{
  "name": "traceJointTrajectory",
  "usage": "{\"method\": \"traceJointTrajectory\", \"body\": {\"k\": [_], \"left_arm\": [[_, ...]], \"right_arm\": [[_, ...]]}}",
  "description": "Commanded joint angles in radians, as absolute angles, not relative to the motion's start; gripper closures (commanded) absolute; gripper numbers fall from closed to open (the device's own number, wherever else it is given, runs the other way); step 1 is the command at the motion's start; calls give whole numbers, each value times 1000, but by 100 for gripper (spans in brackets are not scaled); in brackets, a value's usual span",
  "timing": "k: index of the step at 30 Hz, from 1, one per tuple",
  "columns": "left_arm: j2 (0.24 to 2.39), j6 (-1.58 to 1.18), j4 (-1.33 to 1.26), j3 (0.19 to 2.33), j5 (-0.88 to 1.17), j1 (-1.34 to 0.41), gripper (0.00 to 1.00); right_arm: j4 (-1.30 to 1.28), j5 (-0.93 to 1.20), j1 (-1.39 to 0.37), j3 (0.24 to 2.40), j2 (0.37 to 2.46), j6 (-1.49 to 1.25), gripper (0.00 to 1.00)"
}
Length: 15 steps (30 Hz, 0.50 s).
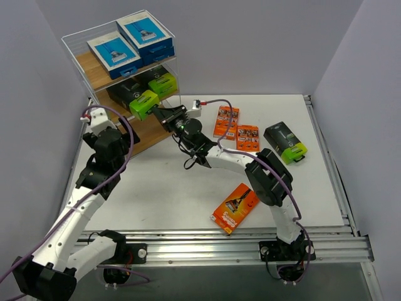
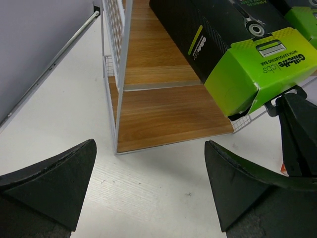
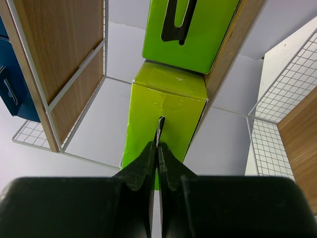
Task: Place and organize the shaving razors onto the shelf
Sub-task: Place the shaving razor onto shelf
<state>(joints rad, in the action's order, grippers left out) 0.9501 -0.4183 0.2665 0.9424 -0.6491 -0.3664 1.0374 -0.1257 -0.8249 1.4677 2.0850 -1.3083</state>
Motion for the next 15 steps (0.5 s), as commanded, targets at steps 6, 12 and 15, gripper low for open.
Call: {"method": "traceJointTrajectory", "body": {"k": [6, 12, 15], "left_arm": [[1031, -373, 45, 996, -586, -360, 17], [1048, -290, -104, 965, -506, -359, 40], [1063, -272, -149, 942, -463, -359, 71]], "right_arm": [[1109, -66, -784, 1459, 2016, -1296, 100], [1118, -35, -773, 1460, 2028, -1310, 100], [1134, -25, -770, 1462, 2036, -1319, 100]]}}
